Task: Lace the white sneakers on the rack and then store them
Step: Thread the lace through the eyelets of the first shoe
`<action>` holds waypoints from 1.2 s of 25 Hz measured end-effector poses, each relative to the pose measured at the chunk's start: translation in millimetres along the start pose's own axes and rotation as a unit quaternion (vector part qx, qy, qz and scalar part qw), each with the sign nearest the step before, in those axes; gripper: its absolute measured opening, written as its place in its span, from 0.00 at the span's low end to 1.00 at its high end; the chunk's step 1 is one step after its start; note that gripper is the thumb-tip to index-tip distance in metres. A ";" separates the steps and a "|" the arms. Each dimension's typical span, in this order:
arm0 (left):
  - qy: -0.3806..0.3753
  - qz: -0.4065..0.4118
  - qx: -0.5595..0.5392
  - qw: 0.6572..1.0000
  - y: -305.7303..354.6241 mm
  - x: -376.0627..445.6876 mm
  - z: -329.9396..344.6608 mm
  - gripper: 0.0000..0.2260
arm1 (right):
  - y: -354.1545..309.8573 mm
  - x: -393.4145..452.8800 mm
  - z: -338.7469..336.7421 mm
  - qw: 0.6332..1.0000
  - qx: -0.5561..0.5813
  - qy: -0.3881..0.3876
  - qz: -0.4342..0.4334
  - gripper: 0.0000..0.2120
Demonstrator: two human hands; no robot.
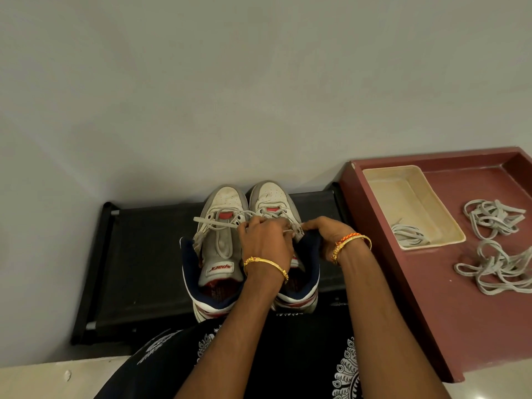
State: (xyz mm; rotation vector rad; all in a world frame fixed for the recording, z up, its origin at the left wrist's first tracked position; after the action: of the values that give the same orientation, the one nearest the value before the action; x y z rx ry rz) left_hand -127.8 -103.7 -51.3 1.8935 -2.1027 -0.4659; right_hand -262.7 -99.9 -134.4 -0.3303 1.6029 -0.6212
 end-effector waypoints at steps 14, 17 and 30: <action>0.103 -0.129 -0.050 0.985 -30.2 -30.7 -17.7 0.15 | -122.7 -202.4 -42.4 0.836 0.208 0.059 -0.505 0.13; 0.098 -0.152 -0.044 0.982 -35.4 -36.8 -18.3 0.14 | -89.9 -132.8 -21.1 0.883 -0.108 0.200 -0.410 0.06; 0.091 -0.111 -0.040 0.989 -35.3 -30.9 -13.1 0.13 | -3.0 -24.6 5.3 0.996 -0.082 0.039 0.003 0.12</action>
State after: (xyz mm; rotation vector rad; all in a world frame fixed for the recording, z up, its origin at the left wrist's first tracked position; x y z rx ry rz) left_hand -87.2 -76.9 -53.6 2.0478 -1.7428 -0.4005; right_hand -254.6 -89.7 -112.7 -0.4269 1.7339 -0.5033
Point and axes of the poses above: each hand's wrist, its own x-axis towards the middle knuckle, its own z-axis out of the palm, y = z × x, the point moved 9 cm from there along x, towards the middle knuckle, and after that the axes turned 4 degrees about z, right-handed, at the moved point
